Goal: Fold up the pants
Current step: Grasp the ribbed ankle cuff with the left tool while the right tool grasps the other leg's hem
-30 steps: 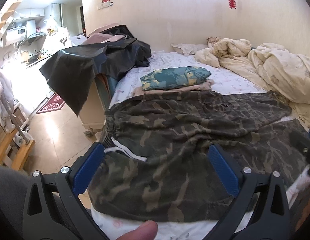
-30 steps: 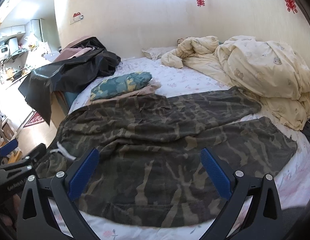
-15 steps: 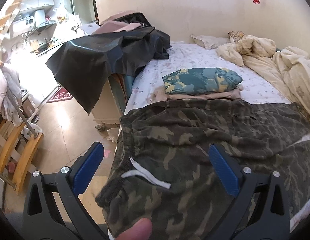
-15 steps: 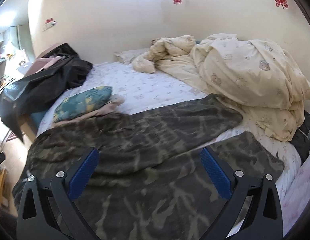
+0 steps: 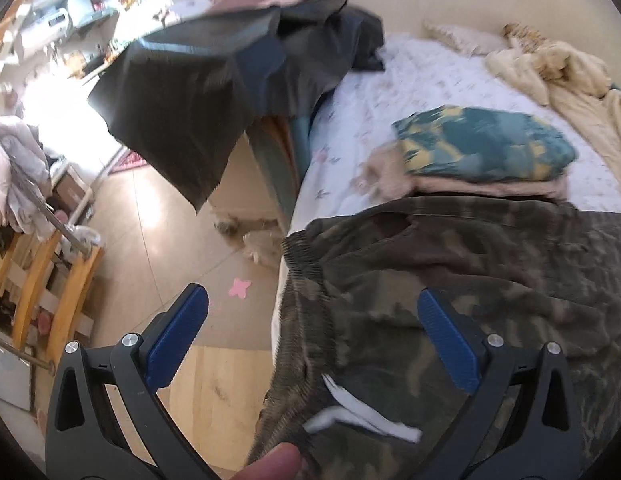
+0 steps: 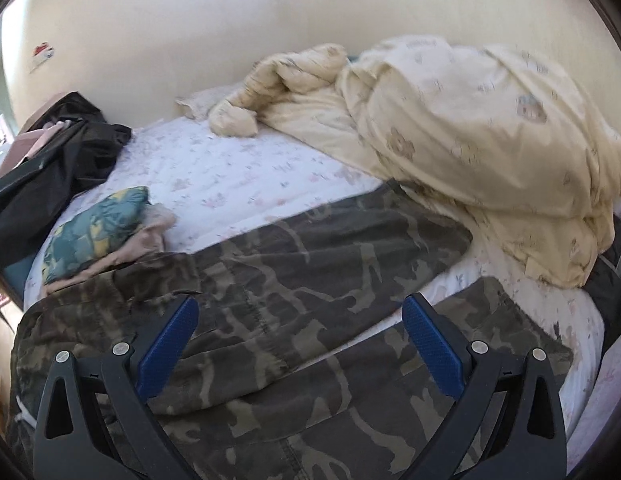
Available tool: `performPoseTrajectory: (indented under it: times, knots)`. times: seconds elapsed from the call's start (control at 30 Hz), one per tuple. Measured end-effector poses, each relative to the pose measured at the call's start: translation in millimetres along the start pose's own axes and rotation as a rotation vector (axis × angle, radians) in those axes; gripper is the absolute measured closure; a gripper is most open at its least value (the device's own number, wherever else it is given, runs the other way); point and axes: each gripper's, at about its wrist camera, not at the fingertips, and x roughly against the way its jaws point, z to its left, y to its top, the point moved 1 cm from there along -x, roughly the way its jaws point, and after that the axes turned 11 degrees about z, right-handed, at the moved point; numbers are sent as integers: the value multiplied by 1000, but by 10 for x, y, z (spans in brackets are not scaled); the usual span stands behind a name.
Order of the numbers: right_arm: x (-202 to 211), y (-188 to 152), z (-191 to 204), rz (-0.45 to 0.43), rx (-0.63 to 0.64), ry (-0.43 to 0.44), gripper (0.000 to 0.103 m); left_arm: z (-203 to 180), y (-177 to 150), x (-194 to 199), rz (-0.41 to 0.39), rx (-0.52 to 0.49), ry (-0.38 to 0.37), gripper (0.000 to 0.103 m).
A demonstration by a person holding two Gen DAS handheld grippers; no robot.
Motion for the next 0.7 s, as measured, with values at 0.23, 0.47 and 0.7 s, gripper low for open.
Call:
performPoseTrajectory:
  times: [0.23, 0.47, 0.7]
  knots:
    - [-177, -117, 47, 53, 48, -4, 0, 496, 323, -899, 104, -22, 45, 0]
    - [-162, -59, 75, -3, 12, -18, 0, 413, 488, -1383, 154, -57, -78, 1]
    - [-247, -97, 147, 12, 62, -66, 0, 276, 565, -1811, 223, -39, -161, 1]
